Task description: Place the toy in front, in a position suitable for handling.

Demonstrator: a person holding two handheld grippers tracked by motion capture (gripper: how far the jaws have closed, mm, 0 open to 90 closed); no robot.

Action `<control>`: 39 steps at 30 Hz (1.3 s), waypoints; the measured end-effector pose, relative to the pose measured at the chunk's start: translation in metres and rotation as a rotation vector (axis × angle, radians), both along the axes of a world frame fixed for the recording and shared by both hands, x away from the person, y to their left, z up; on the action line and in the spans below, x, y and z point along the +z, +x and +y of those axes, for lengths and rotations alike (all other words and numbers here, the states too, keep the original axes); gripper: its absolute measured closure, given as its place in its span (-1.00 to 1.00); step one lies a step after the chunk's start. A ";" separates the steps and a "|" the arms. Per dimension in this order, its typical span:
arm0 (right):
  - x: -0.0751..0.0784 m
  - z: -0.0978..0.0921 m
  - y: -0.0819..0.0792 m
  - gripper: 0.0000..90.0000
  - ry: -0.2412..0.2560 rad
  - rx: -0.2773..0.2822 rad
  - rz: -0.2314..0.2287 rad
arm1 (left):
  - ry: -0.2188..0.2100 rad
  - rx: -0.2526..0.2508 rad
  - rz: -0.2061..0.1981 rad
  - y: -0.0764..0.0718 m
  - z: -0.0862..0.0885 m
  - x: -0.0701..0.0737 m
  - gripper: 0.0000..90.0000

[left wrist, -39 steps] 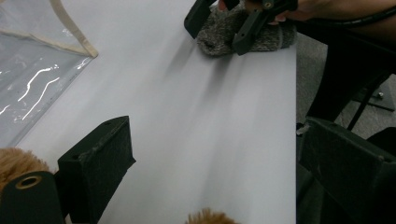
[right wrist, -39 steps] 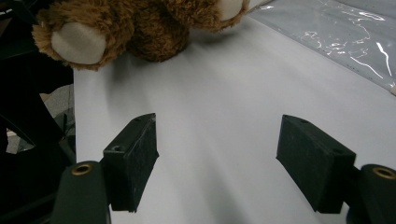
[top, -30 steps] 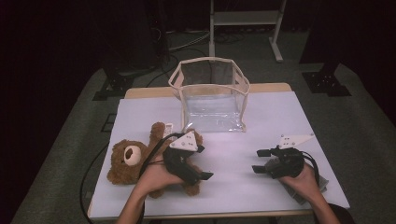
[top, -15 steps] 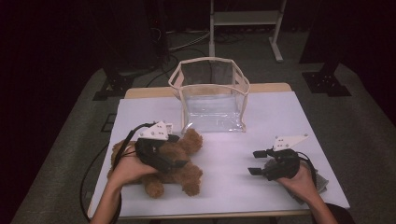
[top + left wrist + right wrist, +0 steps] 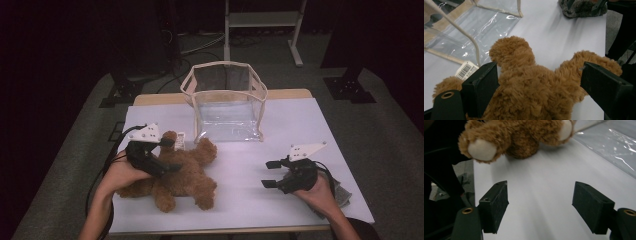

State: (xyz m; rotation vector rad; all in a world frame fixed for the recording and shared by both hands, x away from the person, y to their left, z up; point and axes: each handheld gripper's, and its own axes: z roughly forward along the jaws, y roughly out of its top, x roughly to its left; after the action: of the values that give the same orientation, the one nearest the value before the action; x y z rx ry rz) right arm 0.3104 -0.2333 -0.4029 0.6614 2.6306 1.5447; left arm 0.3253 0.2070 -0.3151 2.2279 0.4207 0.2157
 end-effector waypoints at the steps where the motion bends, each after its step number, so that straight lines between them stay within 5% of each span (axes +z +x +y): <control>1: 0.002 0.004 0.000 -0.40 0.005 0.013 -0.001 | 0.005 0.003 0.000 -0.001 0.001 0.000 -0.69; 15: 0.023 0.080 0.005 -0.39 0.010 0.228 0.013 | 0.021 0.010 -0.003 -0.005 0.009 0.001 -0.68; 27: 0.025 0.138 0.014 -0.38 0.017 0.313 0.043 | 0.029 0.018 -0.001 -0.002 0.013 0.001 -0.68; 39: -0.007 0.169 -0.002 -0.35 -0.135 0.386 0.063 | 0.025 0.066 -0.001 0.004 0.025 -0.006 -0.68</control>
State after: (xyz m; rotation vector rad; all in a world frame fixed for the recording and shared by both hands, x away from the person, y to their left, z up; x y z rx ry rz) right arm 0.3088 -0.0648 -0.4096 0.2034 3.0129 1.4175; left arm 0.3296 0.2320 -0.3211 2.2402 0.4938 0.2576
